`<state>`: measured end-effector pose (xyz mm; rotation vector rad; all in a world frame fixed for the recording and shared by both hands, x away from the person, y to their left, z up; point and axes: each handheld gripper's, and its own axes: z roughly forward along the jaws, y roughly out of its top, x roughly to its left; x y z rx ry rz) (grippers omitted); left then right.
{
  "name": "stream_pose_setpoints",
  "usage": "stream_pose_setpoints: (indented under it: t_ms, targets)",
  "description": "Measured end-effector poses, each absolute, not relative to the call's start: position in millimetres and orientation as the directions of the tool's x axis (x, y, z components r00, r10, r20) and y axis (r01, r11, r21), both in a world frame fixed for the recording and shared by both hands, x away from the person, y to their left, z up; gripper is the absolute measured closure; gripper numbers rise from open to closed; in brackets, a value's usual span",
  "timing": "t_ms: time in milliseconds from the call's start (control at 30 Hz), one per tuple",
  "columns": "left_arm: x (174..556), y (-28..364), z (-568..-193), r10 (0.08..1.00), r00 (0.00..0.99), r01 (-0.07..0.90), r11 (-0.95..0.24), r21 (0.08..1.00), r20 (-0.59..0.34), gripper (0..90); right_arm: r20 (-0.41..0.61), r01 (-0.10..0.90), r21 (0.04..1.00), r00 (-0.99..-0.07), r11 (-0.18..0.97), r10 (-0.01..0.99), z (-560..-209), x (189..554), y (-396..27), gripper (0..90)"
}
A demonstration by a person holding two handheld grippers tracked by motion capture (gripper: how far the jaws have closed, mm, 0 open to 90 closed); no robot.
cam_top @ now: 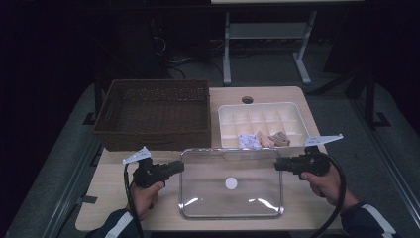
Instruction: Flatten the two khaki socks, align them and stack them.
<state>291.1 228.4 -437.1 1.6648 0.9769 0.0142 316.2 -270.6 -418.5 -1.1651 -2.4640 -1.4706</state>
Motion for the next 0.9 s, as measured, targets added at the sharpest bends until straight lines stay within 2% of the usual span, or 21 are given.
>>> stream_pose_setpoints:
  t_ms: [100, 300, 600, 900]
  targets:
    - [290.9, 224.5, -432.4, 0.622, 0.664, 0.562, -0.047, 0.826, -0.416, 72.3, 0.355, 0.604, 0.744, -0.719, 0.285, 0.597, -411.4, 319.9, -269.1, 67.9]
    - [296.4, 219.1, -429.6, 0.616, 0.675, 0.554, -0.058, 0.831, -0.407, 71.9, 0.353, 0.603, 0.754, -0.706, 0.261, 0.614, -404.5, 327.6, -274.0, 70.6]
    - [303.6, 215.7, -423.3, 0.539, 0.685, 0.579, 0.006, 0.816, -0.490, 77.3, 0.370, 0.615, 0.760, -0.676, 0.211, 0.637, -397.1, 332.8, -283.7, 73.1]
    - [306.1, 211.0, -414.6, 0.487, 0.706, 0.563, 0.056, 0.825, -0.514, 82.0, 0.353, 0.592, 0.787, -0.665, 0.176, 0.659, -378.6, 333.4, -291.1, 75.4]
